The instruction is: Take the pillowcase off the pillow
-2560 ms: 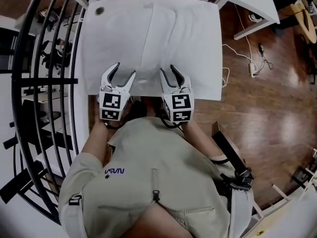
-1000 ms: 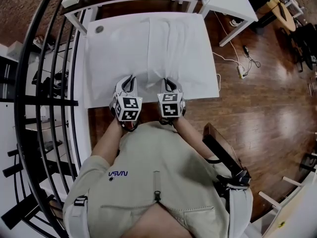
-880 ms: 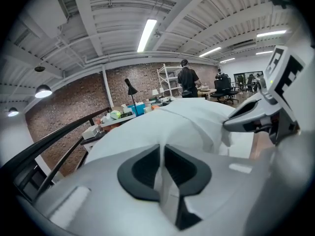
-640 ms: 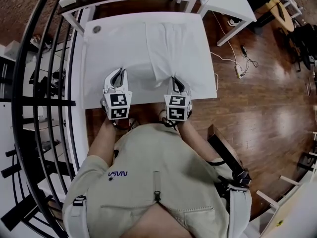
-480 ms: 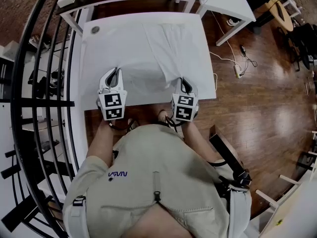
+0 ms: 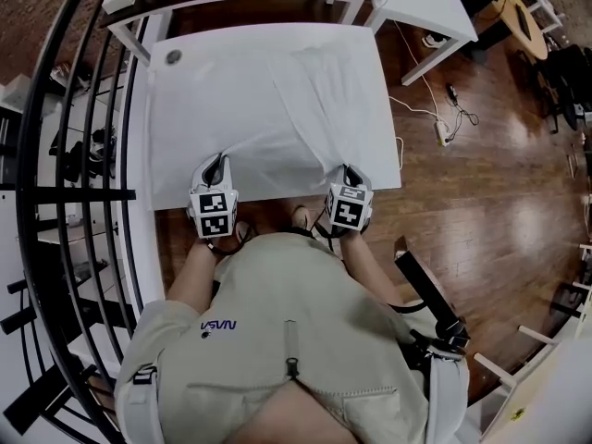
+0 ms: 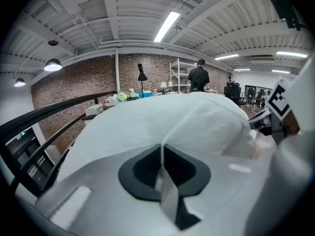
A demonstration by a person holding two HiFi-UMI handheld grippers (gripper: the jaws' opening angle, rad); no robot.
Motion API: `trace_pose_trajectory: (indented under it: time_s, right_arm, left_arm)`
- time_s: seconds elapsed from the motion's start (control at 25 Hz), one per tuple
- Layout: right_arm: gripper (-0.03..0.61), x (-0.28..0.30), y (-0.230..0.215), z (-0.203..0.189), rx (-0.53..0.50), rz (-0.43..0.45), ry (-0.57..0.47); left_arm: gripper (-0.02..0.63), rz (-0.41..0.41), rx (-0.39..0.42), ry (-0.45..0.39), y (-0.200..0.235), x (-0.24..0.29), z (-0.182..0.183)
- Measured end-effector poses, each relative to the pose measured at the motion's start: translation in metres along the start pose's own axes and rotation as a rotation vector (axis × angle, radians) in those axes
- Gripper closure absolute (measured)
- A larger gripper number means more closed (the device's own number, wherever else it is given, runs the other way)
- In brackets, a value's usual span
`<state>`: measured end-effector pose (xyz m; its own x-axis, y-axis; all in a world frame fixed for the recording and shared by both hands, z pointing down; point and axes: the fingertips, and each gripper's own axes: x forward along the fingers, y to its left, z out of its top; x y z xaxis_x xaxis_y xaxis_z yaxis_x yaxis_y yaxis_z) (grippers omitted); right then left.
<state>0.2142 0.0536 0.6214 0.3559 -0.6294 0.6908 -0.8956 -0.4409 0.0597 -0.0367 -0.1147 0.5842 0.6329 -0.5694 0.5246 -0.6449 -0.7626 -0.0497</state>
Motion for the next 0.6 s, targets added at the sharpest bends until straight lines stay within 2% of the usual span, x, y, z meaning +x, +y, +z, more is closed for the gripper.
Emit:
trace_pose_trajectory:
  time_s: [0.32,0.48,0.6]
  right_arm:
    - [0.548,-0.005,0.005,0.001,-0.048,0.059,0.016]
    - [0.531,-0.011,0.01,-0.001,-0.039,0.106,0.046]
    - [0.499,-0.032,0.019,0.015,-0.047,0.175,0.024]
  left_arm:
    - [0.571,-0.006,0.032,-0.012,-0.009,0.003,0.001]
    - [0.55,-0.016,0.033,-0.008,-0.014,-0.001,0.003]
    - [0.534,0.009,0.096,-0.031,-0.019,-0.016,0.02]
